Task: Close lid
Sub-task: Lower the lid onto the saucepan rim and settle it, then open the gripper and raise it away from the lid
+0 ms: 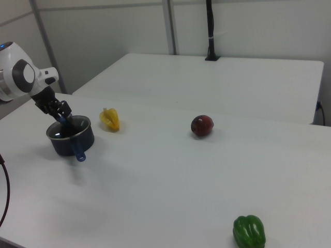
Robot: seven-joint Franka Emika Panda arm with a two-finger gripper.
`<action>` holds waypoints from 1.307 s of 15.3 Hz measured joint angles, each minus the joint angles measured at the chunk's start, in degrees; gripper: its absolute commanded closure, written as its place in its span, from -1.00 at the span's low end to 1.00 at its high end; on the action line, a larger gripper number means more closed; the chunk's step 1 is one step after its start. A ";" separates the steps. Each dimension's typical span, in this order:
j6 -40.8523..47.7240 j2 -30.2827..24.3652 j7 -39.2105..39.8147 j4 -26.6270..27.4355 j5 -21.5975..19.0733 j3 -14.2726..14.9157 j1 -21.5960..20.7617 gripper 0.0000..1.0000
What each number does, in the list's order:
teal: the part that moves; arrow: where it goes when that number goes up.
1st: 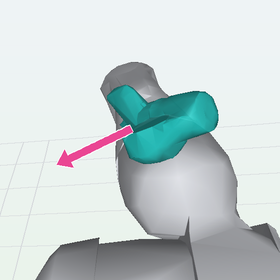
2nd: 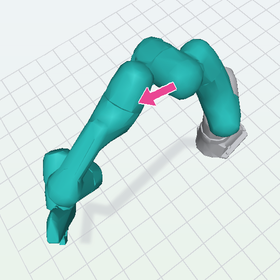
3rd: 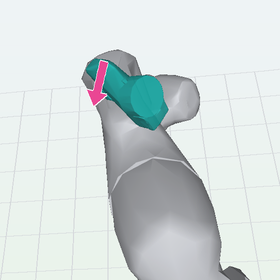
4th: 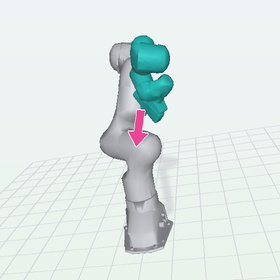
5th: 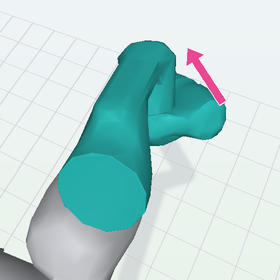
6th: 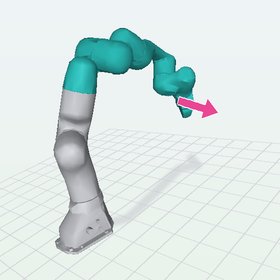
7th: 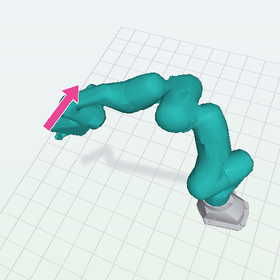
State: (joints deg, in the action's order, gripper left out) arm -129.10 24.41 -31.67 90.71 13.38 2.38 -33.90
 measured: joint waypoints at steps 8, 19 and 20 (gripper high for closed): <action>0.00 -0.26 -0.38 -0.20 0.00 0.00 0.04 -1.00; 15.56 -8.96 15.25 -0.55 -1.66 0.91 12.86 -1.00; 18.06 -10.40 18.65 -0.55 -2.81 0.95 14.92 -1.00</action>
State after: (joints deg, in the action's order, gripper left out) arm -111.05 14.01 -13.02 90.16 10.57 3.33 -18.97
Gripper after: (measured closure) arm 0.000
